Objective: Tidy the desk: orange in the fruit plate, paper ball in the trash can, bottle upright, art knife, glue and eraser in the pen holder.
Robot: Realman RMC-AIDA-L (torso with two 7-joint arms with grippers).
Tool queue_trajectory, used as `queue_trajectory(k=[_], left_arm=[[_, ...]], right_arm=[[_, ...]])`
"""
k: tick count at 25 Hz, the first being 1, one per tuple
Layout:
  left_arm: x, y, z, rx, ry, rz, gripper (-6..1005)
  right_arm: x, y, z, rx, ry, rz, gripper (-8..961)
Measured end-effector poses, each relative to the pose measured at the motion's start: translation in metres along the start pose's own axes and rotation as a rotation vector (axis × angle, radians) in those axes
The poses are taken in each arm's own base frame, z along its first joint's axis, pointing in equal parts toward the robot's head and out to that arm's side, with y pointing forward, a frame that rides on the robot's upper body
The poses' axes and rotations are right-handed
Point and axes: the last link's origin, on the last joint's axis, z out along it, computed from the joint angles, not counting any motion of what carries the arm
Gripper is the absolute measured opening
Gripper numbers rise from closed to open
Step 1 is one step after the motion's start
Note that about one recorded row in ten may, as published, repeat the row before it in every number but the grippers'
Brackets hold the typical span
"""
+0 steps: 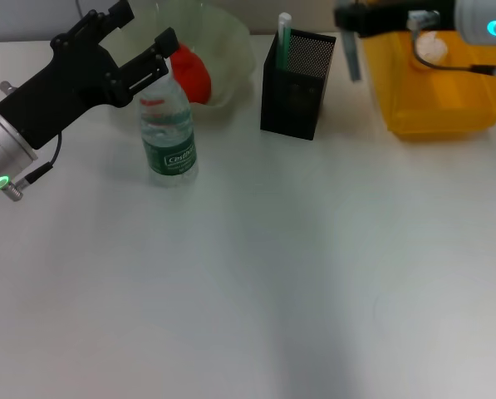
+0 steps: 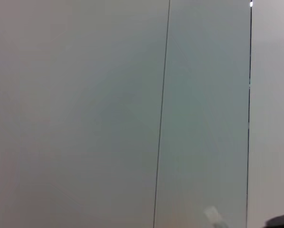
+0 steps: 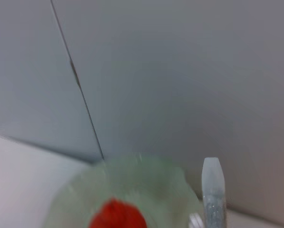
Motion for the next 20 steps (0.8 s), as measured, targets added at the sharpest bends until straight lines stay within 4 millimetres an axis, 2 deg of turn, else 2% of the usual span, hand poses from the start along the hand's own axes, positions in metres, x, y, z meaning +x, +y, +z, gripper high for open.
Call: queue_trajectory(k=[4,9,16,20], left_arm=[[0.0,0.0,0.001,0.002,0.0,0.0,795],[0.001,-0.002,0.0,0.007,0.002,-0.006,795],[0.0,-0.003,-0.001,0.017,-0.002,-0.012,795],[-0.001,-0.005,0.0,0.029,-0.012,-0.012,795]], right_arm=[[-0.001,0.005,0.023,-0.082,-0.125,0.0,133],[0.0,0.012,0.043,-0.171,-0.243,-0.031,132],[0.015,0.006,0.052,-0.149,-0.37,-0.107,132],[0.024,0.001,0.053,-0.122,-0.386,-0.124,133]])
